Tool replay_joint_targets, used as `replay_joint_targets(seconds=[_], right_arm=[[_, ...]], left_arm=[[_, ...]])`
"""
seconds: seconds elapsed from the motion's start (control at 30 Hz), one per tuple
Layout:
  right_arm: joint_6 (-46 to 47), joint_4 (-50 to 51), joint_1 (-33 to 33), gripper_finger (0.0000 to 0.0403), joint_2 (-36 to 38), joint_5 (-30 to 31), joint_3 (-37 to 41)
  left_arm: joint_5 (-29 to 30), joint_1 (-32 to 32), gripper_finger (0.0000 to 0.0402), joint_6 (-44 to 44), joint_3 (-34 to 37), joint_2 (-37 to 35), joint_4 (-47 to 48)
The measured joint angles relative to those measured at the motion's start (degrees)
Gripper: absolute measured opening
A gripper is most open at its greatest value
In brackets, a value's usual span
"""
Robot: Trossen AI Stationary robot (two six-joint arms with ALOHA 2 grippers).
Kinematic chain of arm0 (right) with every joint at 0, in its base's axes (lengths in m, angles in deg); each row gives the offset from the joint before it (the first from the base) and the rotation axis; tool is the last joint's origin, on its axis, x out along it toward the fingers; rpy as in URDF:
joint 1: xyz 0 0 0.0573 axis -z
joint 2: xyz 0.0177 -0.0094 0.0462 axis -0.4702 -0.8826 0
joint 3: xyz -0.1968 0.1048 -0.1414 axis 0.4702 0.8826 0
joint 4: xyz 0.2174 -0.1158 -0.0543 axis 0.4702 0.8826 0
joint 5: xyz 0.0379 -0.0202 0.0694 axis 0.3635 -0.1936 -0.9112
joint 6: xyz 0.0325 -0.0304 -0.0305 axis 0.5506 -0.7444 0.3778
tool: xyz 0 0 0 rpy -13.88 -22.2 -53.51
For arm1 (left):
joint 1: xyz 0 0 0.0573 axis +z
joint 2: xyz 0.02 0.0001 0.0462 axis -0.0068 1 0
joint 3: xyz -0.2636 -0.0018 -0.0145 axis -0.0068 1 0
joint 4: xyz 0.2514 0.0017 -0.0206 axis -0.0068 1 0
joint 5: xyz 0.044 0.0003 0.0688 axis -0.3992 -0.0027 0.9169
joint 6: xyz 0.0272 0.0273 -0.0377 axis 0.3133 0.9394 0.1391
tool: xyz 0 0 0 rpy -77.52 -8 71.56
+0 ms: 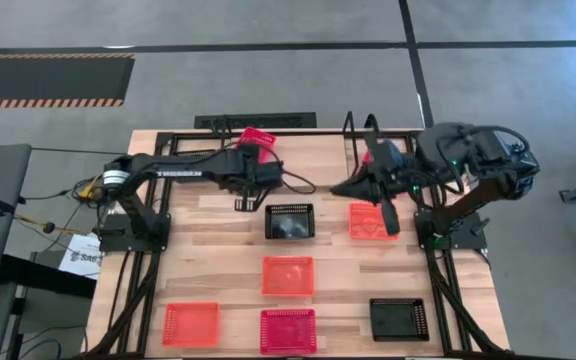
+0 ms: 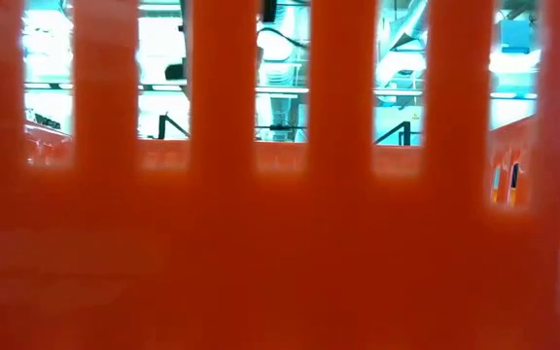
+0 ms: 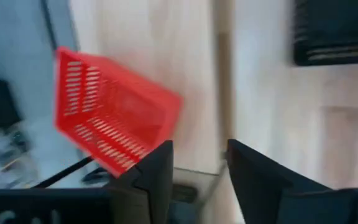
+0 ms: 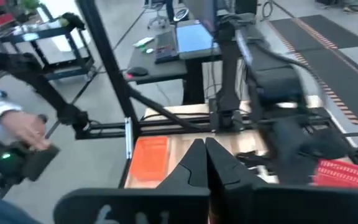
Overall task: Stack baskets on shelf by color
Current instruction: Put the middle red bin on the shelf
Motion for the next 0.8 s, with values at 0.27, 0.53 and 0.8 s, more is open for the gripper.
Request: replay_joint_targets(seconds=[0.27,0.53,0.8], right_arm=[[0.14,0.8,-3.79,0.0,-1.03,2.56,0.11],[0.18,0.5,-4.55,0.0,-2.01,2.99,0.0],[2.09,0.48,-5.04,0.0,-1.94,2.95,0.0]], left_arm=[[-2.37,4.37,0.0159,5.83,-0.14,3.64,-0.2],[-5.25,8.4,0.016,9.47,-0.14,4.13,-3.13],[-15.47,12.24,0.016,15.17,-0.14,4.11,-2.89]])
